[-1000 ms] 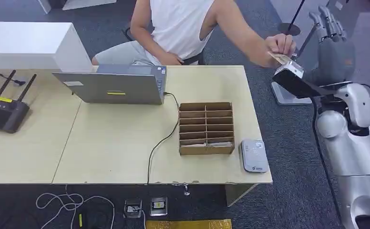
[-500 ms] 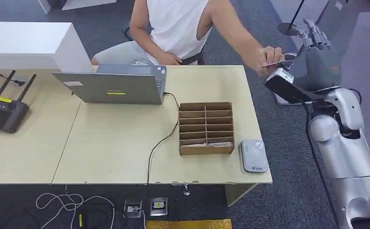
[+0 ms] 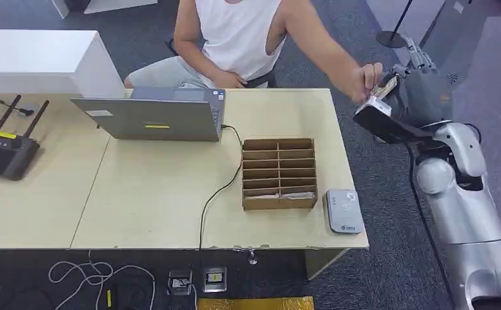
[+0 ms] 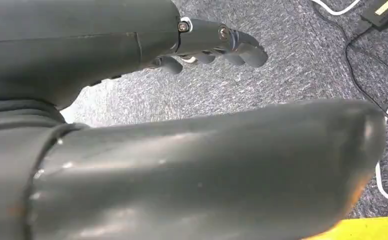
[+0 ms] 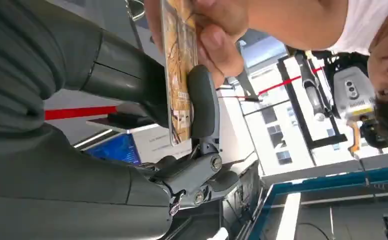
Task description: Pass the card to the sensor for recognition and then transmit it.
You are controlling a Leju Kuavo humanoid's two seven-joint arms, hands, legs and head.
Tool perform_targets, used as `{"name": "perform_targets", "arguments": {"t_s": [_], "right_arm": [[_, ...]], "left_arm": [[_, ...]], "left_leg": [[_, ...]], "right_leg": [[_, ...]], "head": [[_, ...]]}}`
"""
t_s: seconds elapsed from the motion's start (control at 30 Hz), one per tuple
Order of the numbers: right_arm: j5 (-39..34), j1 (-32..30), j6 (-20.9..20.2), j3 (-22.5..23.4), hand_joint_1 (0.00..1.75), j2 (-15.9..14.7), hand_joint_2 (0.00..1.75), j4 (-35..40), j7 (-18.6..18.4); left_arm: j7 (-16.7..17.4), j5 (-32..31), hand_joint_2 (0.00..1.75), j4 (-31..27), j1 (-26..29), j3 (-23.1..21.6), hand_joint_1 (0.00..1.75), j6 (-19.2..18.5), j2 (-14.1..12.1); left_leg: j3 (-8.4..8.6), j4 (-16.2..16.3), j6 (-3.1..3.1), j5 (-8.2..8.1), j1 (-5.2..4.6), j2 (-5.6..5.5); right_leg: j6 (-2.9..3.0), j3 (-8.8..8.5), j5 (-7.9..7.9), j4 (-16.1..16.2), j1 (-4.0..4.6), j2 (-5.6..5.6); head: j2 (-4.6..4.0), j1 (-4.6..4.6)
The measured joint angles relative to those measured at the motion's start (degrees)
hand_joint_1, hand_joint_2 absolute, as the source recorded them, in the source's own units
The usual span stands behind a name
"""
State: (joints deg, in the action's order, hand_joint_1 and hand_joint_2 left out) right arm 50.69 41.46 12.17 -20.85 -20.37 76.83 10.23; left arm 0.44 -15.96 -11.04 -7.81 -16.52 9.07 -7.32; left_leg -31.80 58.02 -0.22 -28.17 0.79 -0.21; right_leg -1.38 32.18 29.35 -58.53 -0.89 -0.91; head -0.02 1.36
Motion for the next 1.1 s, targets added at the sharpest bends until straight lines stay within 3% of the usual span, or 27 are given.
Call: {"name": "perform_targets", "arguments": {"t_s": [0.6, 1.1], "right_arm": [[-0.1, -5.3, -3.8, -0.3, 1.75, 0.3, 1.75, -0.3, 0.0], [-0.3, -13.1, -3.3, -1.8, 1.75, 0.5, 1.75, -2.6, -0.9]], "left_arm": [[0.0, 0.4, 0.00, 0.0, 0.1, 0.0, 0.00, 0.1, 0.0], [0.0, 0.2, 0.00, 0.0, 0.1, 0.0, 0.00, 0.2, 0.0]], "left_leg": [[-0.01, 0.0, 0.00, 0.00, 0.00, 0.00], [-0.02, 0.0, -0.01, -0.01, 0.01, 0.01]], "right_leg": [[0.00, 0.00, 0.00, 0.0, 0.00, 0.00], [0.01, 0.03, 0.01, 0.0, 0.01, 0.01]], "head": [[0.00, 0.02], [0.00, 0.02]]}}
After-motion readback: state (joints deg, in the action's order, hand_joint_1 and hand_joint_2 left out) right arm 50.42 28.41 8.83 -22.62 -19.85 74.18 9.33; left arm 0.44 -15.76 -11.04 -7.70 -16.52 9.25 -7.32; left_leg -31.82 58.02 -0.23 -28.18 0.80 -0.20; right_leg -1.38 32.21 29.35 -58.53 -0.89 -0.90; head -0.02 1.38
